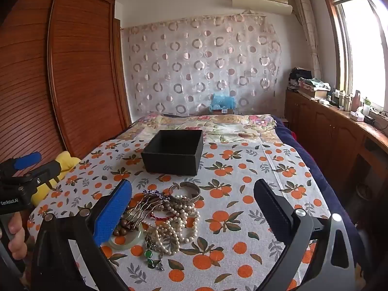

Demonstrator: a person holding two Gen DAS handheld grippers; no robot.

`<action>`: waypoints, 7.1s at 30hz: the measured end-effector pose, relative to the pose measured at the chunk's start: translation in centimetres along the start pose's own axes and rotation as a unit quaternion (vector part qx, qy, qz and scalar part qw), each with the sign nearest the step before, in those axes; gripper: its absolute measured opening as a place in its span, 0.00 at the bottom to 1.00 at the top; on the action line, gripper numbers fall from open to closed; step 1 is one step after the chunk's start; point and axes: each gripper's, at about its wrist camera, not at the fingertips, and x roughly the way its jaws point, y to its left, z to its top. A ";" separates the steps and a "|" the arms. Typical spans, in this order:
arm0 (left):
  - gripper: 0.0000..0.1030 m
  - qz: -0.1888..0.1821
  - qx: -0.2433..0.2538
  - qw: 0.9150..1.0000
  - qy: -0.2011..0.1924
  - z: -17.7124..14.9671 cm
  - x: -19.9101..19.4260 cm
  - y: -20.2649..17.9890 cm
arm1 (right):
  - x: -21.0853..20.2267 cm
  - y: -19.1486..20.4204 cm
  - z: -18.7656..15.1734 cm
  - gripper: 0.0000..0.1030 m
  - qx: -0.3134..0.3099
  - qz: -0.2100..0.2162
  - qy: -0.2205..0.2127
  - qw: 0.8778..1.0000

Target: Organize jewelry

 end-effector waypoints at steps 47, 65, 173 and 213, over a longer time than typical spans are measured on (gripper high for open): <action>0.94 0.003 0.006 1.000 -0.009 0.1 -0.3 -0.4 | -0.3 0.0 0.3 0.98 0.002 0.002 0.001 1.000; 0.94 0.003 0.006 1.000 -0.010 0.1 -0.4 -0.5 | -0.4 -0.1 0.2 0.98 0.002 0.002 0.000 1.000; 0.73 -0.170 0.072 0.956 0.228 -1.1 17.5 -6.9 | 14.3 -5.2 -0.1 0.61 -0.045 0.107 0.188 0.975; 0.57 -0.143 0.017 0.984 0.108 3.7 14.5 -1.6 | 15.8 -2.0 3.9 0.61 -0.067 0.116 0.146 0.980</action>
